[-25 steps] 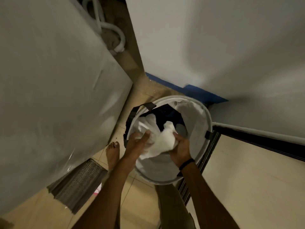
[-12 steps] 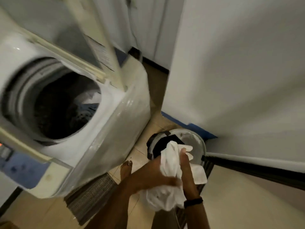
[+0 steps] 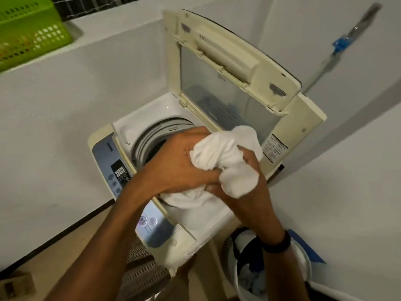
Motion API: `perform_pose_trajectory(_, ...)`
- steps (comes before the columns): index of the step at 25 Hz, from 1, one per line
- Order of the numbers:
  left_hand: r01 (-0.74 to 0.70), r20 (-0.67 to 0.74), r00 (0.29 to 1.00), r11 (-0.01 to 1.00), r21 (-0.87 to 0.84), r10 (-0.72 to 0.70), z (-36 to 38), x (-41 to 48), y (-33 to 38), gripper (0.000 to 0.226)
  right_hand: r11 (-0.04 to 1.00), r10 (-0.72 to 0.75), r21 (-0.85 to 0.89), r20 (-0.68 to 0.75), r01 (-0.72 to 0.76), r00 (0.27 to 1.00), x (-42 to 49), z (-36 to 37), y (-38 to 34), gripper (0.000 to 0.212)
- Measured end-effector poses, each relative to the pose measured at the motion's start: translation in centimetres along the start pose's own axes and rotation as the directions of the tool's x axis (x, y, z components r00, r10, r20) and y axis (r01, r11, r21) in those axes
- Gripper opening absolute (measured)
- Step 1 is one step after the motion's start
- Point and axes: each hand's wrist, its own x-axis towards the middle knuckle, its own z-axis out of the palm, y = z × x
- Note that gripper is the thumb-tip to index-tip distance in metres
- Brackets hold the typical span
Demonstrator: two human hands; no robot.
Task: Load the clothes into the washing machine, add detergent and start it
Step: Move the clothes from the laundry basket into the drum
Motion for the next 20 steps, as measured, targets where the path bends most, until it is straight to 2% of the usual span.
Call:
perform_pose_trajectory(1,-0.025,-0.05,0.998,0.999,0.03,0.027,-1.2,0.9,-1.0,0.054,0.998,-0.058,-0.042,-0.057,0.055,0.997,2.1,0.8,0.0,0.066)
perform_pose_trajectory(4,0.026,-0.182,0.983,0.992,0.123,-0.004,-3.0,3.3,-5.6,0.059,0.955,-0.268,-0.143,-0.041,0.26,0.963,8.6,5.0,0.1,0.071)
perform_pose_trajectory(6,0.156,-0.215,0.97,0.97,0.185,-0.115,-3.1,4.4,-9.1,0.057,0.923,-0.3,-0.268,-0.056,0.275,0.952,10.9,6.8,3.5,0.068)
perform_pose_trajectory(7,0.254,-0.192,0.96,0.926,0.279,-0.205,-2.9,4.8,-10.9,0.058,0.905,-0.289,-0.332,-0.019,0.266,0.957,11.9,7.5,5.6,0.071)
perform_pose_trajectory(8,0.348,-0.149,0.938,0.838,0.42,-0.314,-2.4,4.9,-12.7,0.063,0.903,-0.219,-0.372,0.033,0.216,0.975,12.5,8.2,7.5,0.078)
perform_pose_trajectory(10,0.433,-0.088,0.869,0.662,0.611,-0.487,-0.9,4.1,-16.1,0.073,0.889,0.052,-0.458,0.065,-0.017,0.996,12.4,9.1,11.0,0.084)
perform_pose_trajectory(12,0.457,-0.076,0.837,0.615,0.642,-0.542,0.7,2.7,-18.4,0.076,0.865,0.148,-0.486,0.014,-0.123,0.989,11.0,8.8,14.1,0.062)
perform_pose_trajectory(15,0.455,-0.095,0.864,0.688,0.565,-0.494,3.4,1.5,-19.8,0.068,0.861,0.113,-0.484,-0.114,-0.155,0.987,8.5,6.8,16.1,0.021)
perform_pose_trajectory(18,0.45,-0.152,0.893,0.824,0.345,-0.424,7.4,1.2,-18.1,0.051,0.894,0.112,-0.395,-0.262,-0.212,0.959,6.1,3.9,16.3,0.016)
perform_pose_trajectory(20,0.435,-0.212,0.895,0.872,0.223,-0.392,11.0,1.1,-15.5,0.038,0.935,0.136,-0.25,-0.403,-0.252,0.905,4.2,1.7,16.7,0.014)
